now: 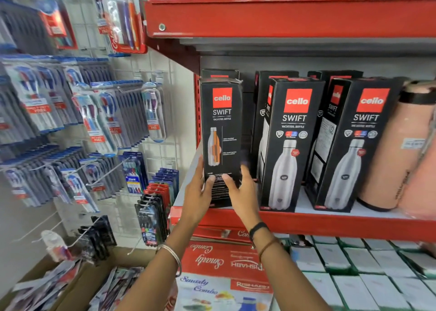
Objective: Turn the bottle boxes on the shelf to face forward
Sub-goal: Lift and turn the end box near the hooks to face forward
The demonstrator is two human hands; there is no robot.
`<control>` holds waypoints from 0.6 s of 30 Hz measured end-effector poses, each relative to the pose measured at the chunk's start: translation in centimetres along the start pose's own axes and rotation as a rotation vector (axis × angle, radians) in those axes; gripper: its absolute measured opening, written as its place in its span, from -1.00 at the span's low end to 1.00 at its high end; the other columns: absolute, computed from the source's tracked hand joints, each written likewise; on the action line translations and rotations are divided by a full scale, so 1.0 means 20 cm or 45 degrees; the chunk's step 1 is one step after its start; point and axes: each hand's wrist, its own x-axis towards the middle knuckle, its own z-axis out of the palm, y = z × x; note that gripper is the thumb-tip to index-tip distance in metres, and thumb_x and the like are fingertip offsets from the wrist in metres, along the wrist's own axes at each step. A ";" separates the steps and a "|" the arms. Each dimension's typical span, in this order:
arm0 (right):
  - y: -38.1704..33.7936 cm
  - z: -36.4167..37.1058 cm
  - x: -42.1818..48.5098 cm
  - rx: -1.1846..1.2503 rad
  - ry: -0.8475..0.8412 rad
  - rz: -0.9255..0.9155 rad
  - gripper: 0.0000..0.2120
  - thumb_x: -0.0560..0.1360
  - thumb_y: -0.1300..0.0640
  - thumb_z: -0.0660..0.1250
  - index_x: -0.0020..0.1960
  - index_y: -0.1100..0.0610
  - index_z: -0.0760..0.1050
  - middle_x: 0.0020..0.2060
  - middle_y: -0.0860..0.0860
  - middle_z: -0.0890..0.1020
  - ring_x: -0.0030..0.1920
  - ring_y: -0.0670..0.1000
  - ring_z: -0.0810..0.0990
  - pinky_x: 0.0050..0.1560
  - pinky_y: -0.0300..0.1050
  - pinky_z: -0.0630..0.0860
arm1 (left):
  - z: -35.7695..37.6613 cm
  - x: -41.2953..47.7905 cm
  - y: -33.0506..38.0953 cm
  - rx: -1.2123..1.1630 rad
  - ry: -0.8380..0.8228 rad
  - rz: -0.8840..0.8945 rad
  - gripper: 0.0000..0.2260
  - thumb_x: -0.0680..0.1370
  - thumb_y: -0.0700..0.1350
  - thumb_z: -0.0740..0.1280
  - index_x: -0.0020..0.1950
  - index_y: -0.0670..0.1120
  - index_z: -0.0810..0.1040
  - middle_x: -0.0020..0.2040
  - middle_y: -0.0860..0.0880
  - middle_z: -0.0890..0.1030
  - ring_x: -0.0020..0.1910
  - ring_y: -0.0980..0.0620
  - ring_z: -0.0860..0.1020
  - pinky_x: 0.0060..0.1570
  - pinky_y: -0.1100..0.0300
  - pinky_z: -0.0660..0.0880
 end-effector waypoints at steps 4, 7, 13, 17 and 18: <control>0.04 -0.02 -0.06 0.098 0.060 -0.078 -0.54 0.52 0.09 0.36 0.34 -0.13 0.28 0.16 -0.22 0.51 0.17 -0.30 0.51 0.24 -0.34 0.43 | -0.03 -0.06 0.04 -0.012 0.033 0.084 -0.48 0.62 -0.06 0.20 0.49 0.25 0.06 0.46 0.05 0.41 0.38 0.11 0.45 0.25 0.27 0.46; 0.02 -0.04 -0.13 0.130 0.062 -0.149 -0.54 0.54 0.07 0.32 0.35 -0.16 0.22 0.25 -0.18 0.51 0.30 -0.23 0.48 0.32 -0.19 0.42 | -0.03 -0.12 0.14 -0.081 0.095 0.103 -0.47 0.61 -0.17 0.24 0.50 0.12 0.12 0.40 -0.18 0.46 0.26 -0.01 0.51 0.00 0.42 0.51; -0.12 -0.11 -0.19 0.085 -0.018 -0.316 -0.06 0.39 0.16 0.47 0.52 0.07 -0.11 0.38 -0.21 0.23 0.31 -0.53 0.19 0.24 -0.59 0.19 | -0.06 -0.25 0.36 -0.081 0.130 0.122 -0.56 0.64 -0.11 0.15 0.51 0.06 0.17 -0.10 0.13 0.72 -0.20 0.24 0.62 -0.34 0.44 0.36; -0.20 -0.17 -0.19 0.094 0.112 -0.319 0.14 0.22 -0.06 0.59 0.52 0.01 -0.12 0.40 -0.19 0.24 0.40 -0.37 0.20 0.38 -0.39 0.24 | -0.12 -0.32 0.48 -0.248 0.046 0.115 -0.66 0.59 0.12 0.11 0.37 0.25 0.36 0.32 0.24 0.50 0.27 0.31 0.49 0.23 0.35 0.43; -0.21 -0.19 -0.18 0.138 0.115 -0.311 0.08 0.23 -0.04 0.59 0.49 -0.08 -0.07 0.40 -0.15 0.29 0.41 -0.29 0.26 0.40 -0.33 0.27 | -0.14 -0.32 0.49 -0.295 0.046 0.115 -0.69 0.58 0.15 0.12 0.29 0.27 0.46 0.28 0.24 0.55 0.27 0.22 0.53 0.24 0.26 0.46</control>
